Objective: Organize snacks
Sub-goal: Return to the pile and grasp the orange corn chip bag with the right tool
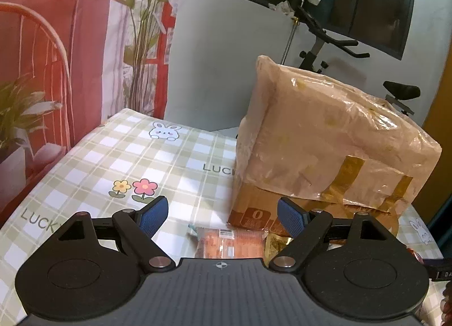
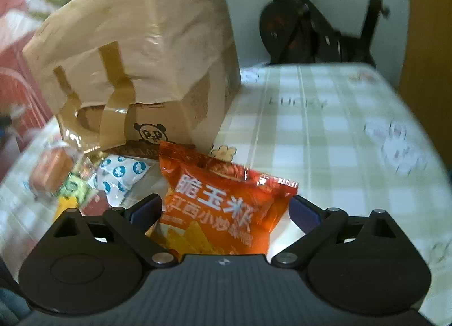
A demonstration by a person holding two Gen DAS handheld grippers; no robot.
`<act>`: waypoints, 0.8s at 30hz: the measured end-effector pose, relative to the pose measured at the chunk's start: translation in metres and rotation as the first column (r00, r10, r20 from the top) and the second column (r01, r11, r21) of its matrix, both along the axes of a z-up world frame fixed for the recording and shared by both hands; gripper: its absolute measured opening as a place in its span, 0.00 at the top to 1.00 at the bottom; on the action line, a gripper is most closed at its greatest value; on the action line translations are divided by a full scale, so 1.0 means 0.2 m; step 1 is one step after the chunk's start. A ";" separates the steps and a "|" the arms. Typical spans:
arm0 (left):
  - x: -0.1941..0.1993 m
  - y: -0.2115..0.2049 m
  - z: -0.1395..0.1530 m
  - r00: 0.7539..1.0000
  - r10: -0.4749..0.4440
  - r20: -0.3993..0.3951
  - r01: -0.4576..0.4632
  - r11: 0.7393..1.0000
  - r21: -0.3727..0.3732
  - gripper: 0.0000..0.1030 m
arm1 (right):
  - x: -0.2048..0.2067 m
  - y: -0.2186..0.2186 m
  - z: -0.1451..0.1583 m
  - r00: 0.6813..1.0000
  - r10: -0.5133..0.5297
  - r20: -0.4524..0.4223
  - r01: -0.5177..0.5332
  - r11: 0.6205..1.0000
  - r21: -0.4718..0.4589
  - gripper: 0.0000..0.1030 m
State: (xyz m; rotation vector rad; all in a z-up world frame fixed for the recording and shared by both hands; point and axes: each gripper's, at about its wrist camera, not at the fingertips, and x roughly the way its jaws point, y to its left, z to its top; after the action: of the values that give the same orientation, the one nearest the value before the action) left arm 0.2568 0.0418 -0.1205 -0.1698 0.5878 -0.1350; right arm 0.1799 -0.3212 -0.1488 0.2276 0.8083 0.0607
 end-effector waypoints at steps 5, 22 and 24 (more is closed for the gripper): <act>-0.02 0.00 -0.01 1.000 0.006 0.002 -0.006 1.000 0.009 0.17 | 0.04 0.01 -0.05 0.999 -0.011 -0.051 0.014 0.997 0.071 0.03; 0.00 0.00 -0.12 0.996 -0.016 -0.092 0.018 1.000 0.019 0.17 | 0.04 0.33 -0.03 0.988 0.155 0.014 -0.154 0.987 -0.051 0.16; 0.02 0.00 -0.15 0.991 -0.031 -0.127 0.032 0.999 0.010 0.16 | 0.04 0.35 -0.02 0.986 0.167 0.026 -0.165 0.985 -0.057 0.16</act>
State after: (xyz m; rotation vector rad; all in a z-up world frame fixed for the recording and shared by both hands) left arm 0.2615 0.0419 -0.1513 -0.1578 0.7185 -0.1518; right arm 0.1872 -0.2520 -0.1523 0.1067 0.7957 0.1985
